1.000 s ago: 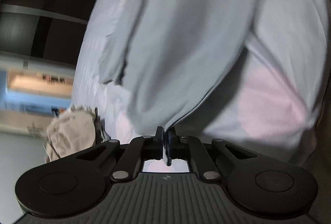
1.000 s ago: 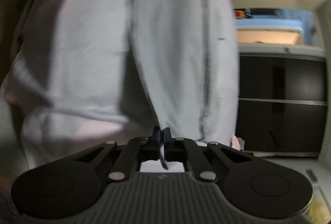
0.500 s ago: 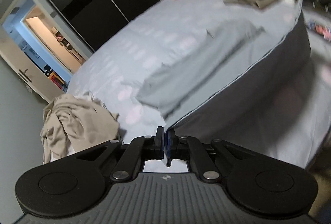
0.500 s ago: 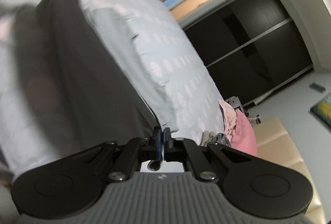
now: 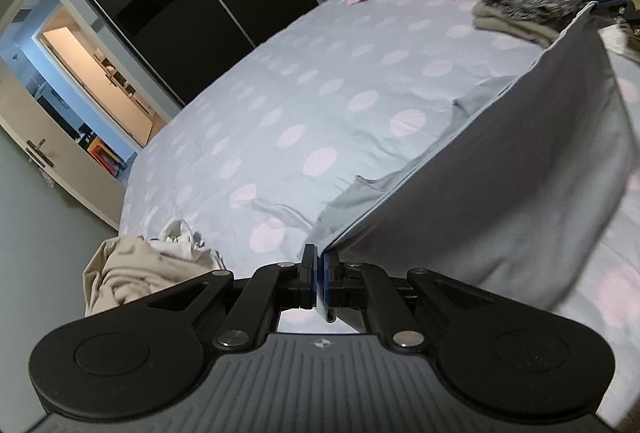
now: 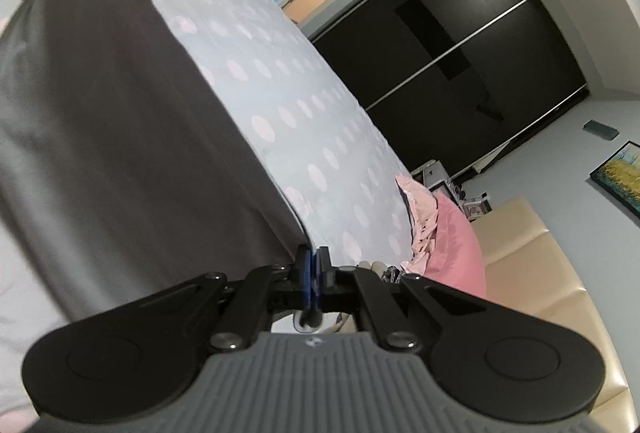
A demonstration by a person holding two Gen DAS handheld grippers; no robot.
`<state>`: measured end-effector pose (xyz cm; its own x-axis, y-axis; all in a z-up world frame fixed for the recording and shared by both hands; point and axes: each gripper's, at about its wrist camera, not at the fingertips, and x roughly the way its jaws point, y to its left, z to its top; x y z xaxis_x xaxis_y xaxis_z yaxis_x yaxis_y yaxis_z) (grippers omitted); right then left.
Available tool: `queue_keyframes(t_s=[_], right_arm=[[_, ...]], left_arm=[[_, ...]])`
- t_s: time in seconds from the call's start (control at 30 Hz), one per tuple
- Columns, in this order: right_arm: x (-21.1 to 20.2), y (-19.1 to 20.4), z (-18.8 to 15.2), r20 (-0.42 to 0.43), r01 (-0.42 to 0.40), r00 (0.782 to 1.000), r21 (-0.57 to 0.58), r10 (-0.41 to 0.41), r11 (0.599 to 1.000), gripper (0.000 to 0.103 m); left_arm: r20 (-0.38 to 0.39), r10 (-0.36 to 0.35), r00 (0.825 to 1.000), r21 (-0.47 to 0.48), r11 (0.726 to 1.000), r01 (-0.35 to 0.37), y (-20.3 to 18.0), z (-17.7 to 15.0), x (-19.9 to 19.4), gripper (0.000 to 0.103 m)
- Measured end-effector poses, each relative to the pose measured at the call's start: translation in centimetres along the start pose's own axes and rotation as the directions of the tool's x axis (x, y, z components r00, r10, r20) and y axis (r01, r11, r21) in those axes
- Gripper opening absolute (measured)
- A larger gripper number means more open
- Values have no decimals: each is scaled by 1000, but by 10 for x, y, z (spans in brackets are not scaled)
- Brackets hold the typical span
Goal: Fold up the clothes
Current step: 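Grasp the folded shirt end with both tools and lift it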
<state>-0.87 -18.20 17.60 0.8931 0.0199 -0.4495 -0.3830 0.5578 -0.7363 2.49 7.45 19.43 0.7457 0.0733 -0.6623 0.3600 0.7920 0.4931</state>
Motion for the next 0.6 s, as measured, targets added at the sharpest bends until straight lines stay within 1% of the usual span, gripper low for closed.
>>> queue_keyframes(t_s=[0.13,0.23,0.3,0.37,0.47,0.53,0.57,0.6], right_arm=[[52,-2,15,-36,5,999,-21,-6,1000,2],[96,0,23,-76,-14,997,-23,12,1000,2],[126,6,21,-110,-29,994,-23,27,999,2],[153,13,15,-154,-61,986,-6,60,998,2],[191,27,6,-205,-114,972,24,116,993,3],[207,34,-1,-219,-122,967,39,128,992,3],[213,36,-3,-226,-119,966,53,128,992,6],[219,36,-5,-233,-111,964,69,124,991,9]], left_arm=[[-58,-10,998,-1,1000,10,11,19,56,1],[-112,-41,993,-10,999,40,14,26,106,1],[-144,-70,987,-27,997,67,14,26,133,1],[-183,-96,978,-33,995,91,13,23,163,1],[-221,-115,969,-54,993,106,12,17,195,2],[-226,-96,970,-73,994,81,14,13,206,6],[-228,-86,970,-82,994,69,15,10,211,9],[-231,-77,970,-91,994,57,16,8,217,16]])
